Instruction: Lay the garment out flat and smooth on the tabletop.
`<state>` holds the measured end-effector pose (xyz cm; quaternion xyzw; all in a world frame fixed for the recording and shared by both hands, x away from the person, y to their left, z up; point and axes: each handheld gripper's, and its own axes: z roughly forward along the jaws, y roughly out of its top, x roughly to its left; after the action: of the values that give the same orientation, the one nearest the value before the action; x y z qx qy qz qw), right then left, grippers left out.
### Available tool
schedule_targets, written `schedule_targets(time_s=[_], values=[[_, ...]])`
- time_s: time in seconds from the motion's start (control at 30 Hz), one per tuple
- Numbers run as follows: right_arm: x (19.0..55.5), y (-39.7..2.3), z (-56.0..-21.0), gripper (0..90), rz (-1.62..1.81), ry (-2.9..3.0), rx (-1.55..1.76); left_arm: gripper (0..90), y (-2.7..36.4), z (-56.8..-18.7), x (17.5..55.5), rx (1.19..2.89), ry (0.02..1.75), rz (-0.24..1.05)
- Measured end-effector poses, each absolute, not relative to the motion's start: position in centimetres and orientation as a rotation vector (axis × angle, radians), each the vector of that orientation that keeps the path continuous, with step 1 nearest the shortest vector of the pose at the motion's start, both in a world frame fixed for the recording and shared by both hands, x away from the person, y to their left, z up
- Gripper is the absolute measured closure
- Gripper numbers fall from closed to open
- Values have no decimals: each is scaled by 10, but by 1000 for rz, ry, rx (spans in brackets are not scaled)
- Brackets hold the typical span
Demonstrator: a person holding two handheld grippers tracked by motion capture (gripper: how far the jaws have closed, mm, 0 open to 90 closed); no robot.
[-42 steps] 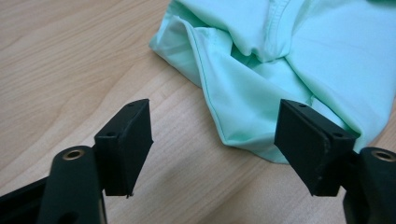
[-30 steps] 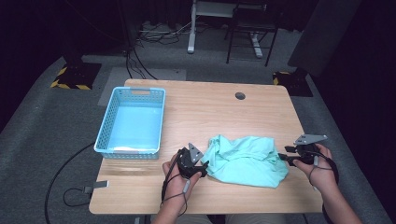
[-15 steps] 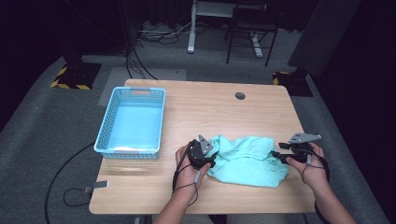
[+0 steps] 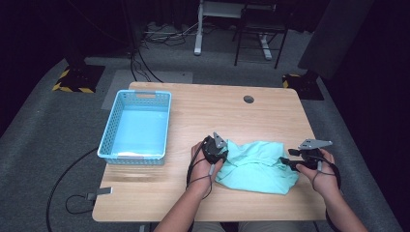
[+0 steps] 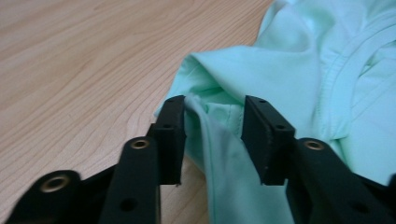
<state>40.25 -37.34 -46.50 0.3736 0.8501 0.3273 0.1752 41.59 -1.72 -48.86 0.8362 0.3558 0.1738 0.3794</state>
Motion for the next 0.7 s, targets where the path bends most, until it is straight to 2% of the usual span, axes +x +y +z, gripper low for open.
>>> schedule_targets(time_s=[0.1,0.17,0.2,0.4,0.47,0.5,0.53,0.57,0.6,0.7], values=[[403,-372,-467,446,929,2411,1057,680,-18,-490,422,2121,928,425],[405,-371,-468,445,932,2413,1058,825,-17,-491,424,2128,932,411],[405,-371,-468,446,933,2414,1057,870,-16,-491,424,2133,935,403],[410,-371,-471,445,940,2413,1062,886,-2,-489,412,2087,971,462],[411,-374,-472,446,945,2408,1067,883,14,-486,400,2079,1016,485],[411,-375,-472,446,948,2405,1069,871,18,-485,395,2082,1038,478],[411,-376,-472,445,955,2403,1071,811,18,-485,395,2082,1038,478],[411,-376,-472,445,955,2403,1071,811,23,-485,391,2085,1054,484],[412,-377,-472,442,970,2399,1068,650,25,-482,387,2045,1053,477],[412,-376,-471,437,974,2395,1057,519,21,-477,384,2035,1038,486]])
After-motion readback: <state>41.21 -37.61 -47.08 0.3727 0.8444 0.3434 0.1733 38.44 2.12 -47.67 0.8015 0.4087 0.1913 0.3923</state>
